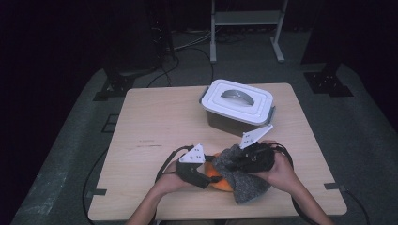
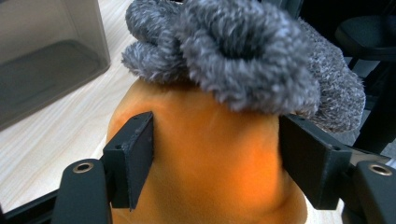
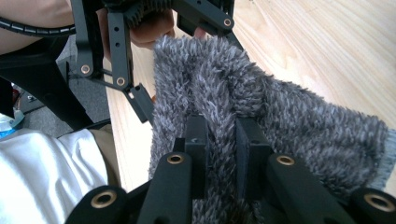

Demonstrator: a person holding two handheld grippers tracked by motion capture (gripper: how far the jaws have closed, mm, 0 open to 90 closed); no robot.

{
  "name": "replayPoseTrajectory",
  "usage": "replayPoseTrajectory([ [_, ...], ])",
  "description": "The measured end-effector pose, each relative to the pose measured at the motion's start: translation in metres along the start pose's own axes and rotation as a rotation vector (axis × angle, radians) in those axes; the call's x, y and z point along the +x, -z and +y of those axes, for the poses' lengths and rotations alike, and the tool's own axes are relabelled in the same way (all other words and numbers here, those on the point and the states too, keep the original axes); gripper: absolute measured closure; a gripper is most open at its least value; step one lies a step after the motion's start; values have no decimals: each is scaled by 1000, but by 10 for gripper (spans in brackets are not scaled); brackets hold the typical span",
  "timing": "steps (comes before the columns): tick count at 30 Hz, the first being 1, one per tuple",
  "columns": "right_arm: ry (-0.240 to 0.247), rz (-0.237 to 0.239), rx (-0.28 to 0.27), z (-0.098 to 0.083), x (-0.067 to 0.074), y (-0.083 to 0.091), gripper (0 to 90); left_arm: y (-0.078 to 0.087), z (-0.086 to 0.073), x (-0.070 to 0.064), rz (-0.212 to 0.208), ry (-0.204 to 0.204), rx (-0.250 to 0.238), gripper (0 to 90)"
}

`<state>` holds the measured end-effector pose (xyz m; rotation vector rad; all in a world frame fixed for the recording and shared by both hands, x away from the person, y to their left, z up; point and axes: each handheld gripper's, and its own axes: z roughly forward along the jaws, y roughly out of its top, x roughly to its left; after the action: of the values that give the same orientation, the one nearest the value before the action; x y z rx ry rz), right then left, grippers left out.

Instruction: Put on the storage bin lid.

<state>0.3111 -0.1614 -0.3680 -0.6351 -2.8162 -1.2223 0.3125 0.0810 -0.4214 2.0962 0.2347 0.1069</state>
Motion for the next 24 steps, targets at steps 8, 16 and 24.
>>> replayPoseTrajectory([
  [8,-61,7,-23,-25,-11,7,770,5,1,6,12,57,-4,155],
  [16,-73,5,4,-36,-12,17,771,1,1,1,-31,47,-8,315],
  [24,-36,4,-17,-13,-7,23,771,-4,9,-9,-38,-25,-29,329],
])
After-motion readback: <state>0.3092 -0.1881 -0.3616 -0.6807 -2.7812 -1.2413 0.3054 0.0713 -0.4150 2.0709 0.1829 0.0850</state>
